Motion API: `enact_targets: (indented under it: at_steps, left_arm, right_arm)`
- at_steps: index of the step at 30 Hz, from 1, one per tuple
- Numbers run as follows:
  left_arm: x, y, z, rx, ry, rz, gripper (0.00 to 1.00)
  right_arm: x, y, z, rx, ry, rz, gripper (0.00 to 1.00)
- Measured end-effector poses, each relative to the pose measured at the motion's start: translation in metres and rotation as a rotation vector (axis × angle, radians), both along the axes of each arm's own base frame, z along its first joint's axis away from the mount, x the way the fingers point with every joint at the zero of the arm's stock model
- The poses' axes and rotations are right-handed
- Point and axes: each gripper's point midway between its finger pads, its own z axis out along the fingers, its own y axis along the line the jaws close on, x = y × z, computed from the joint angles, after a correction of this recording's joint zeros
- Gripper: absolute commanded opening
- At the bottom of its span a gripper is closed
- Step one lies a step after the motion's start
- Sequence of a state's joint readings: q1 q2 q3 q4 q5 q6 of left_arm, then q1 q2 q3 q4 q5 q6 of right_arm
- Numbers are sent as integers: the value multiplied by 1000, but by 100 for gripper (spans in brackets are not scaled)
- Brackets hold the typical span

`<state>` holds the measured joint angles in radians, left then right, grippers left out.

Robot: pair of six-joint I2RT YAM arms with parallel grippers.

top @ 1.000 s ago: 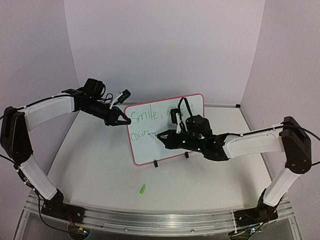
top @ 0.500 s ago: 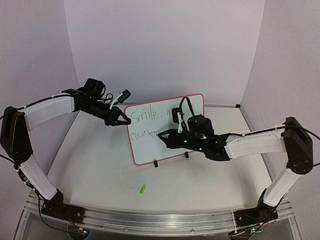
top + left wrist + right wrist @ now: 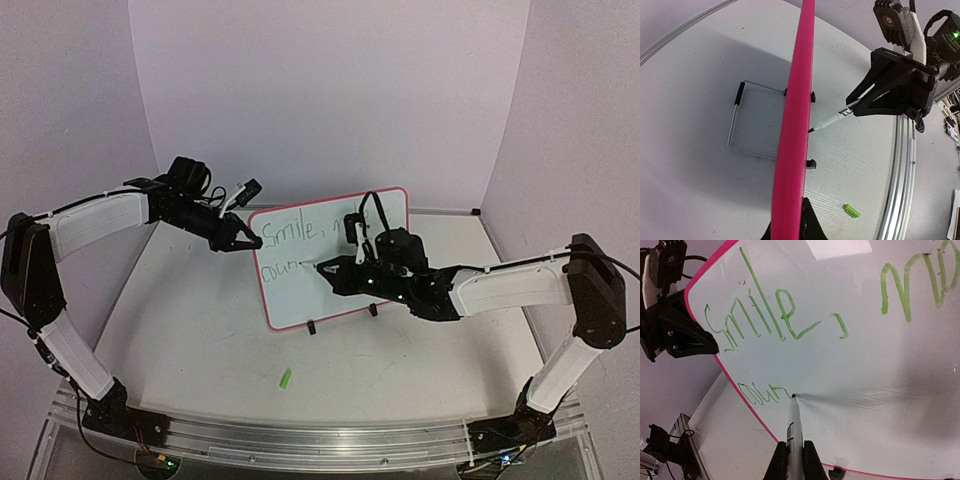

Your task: Write a sentence on the whiteboard

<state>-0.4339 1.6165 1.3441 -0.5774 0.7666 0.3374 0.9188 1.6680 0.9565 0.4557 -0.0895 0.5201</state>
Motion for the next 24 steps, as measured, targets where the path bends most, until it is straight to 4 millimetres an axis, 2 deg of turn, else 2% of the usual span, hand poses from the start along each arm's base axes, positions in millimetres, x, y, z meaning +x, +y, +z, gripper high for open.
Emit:
enact_targets:
  at_steps: [7,24]
  left_arm:
    - [0,0,0,0,0,0,0]
    - [0,0,0,0,0,1,0]
  right_arm:
    - [3,1,6,9,-12,-12,0]
    - [7,-5,6,-1,-16,-56,0]
